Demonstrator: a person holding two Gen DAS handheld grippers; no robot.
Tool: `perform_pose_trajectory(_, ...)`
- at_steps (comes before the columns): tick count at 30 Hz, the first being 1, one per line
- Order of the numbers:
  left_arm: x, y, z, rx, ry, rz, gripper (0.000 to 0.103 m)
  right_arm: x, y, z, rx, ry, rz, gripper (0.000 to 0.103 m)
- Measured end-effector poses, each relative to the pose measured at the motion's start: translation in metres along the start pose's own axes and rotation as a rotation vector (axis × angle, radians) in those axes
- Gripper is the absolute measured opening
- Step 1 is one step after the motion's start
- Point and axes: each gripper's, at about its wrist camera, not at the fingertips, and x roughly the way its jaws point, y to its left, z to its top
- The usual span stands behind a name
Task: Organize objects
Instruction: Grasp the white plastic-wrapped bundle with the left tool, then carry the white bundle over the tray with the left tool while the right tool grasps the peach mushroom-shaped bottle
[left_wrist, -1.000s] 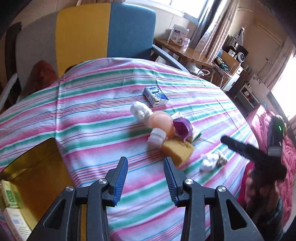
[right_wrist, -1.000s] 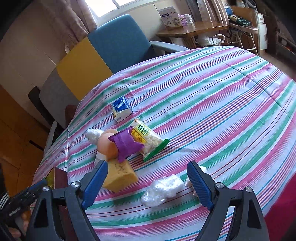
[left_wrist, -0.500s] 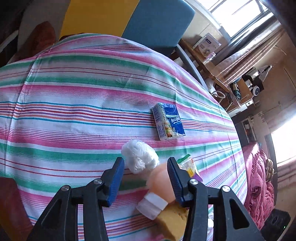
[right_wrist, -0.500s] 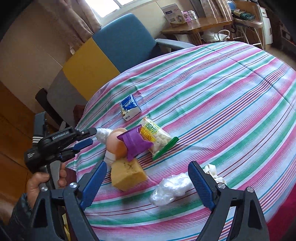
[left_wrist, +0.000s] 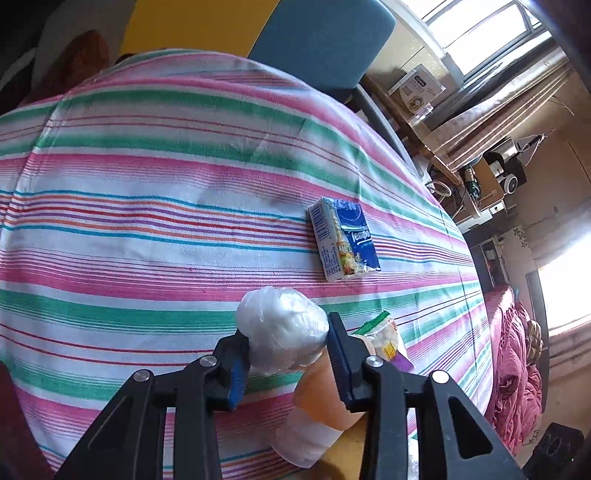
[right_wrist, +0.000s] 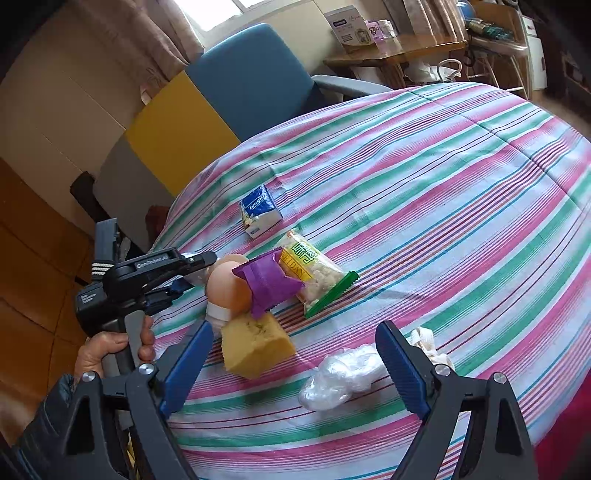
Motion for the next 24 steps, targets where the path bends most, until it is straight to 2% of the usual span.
perform_pose_trajectory(3,-0.033,0.004,-0.005,0.012,-0.029,-0.01,0.038,0.0,0.001,-0.001,-0.005,0.0,-0.01,0.09)
perform_pose_trajectory(7,-0.068,0.007,-0.019,0.067,-0.048,0.019,0.038,0.0,0.002,-0.001,-0.011,0.003,-0.027,0.09)
perform_pose_trajectory(14,-0.133,0.028,-0.063,0.078,-0.059,-0.012,0.038,0.003,0.004,-0.002,-0.029,0.015,-0.074,0.09)
perform_pose_trajectory(20,-0.196,0.034,-0.101,0.135,-0.123,-0.024,0.038,0.005,0.011,-0.006,-0.072,0.03,-0.095,0.09)
perform_pose_trajectory(24,-0.228,0.058,-0.128,0.129,-0.158,-0.006,0.038,0.009,0.029,-0.011,-0.153,0.048,-0.105,0.087)
